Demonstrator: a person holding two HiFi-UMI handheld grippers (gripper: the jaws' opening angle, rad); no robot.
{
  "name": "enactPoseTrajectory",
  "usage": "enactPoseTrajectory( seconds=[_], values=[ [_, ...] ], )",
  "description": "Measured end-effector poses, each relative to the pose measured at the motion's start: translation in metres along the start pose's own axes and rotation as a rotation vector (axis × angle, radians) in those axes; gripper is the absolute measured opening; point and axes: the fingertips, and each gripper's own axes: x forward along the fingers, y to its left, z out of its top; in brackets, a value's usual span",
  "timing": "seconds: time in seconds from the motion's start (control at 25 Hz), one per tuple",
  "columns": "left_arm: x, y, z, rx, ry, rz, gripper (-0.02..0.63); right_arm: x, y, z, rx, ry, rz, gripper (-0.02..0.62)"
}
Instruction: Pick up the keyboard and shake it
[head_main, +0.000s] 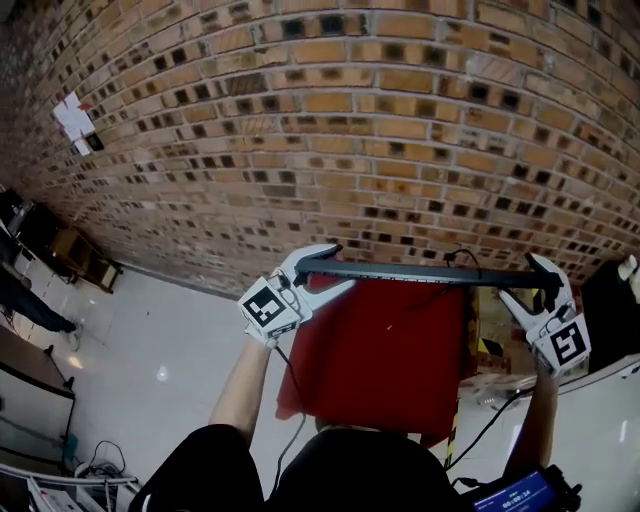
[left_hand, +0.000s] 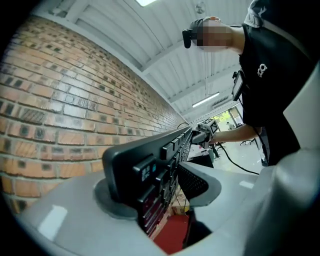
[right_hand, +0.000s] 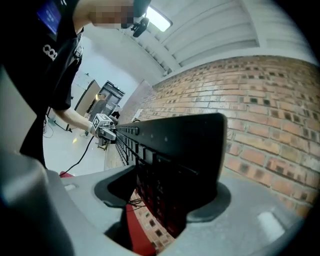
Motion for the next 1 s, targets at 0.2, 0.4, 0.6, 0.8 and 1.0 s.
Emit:
enactPoseTrajectory(
  seconds=[0.2,0.4,0.6,0.8,1.0],
  values=[
    [-0.003,0.019,0.026,0.064,-0.044,0.051,0.258,0.012,-0.016,0.030,-0.090,-0.059,-0.004,0.293],
    [-0.011,0.034,0.032,0.132,-0.066,0.101,0.273,0.021,-0.018,0.049,-0.178,-0.095,-0.023,0.293],
    [-0.014,0.049,0.002,0.102,-0.027,0.145,0.281,0.042,-0.018,0.022,-0.181,-0.036,0.001,0.293],
    [-0.023,0.069,0.014,0.106,-0.071,0.247,0.302,0.054,-0.021,0.056,-0.353,-0.015,-0.003,0.295],
    [-0.053,0.062,0.043,0.179,-0.174,0.324,0.310,0.047,-0.009,0.090,-0.439,0.010,-0.042,0.293]
  ],
)
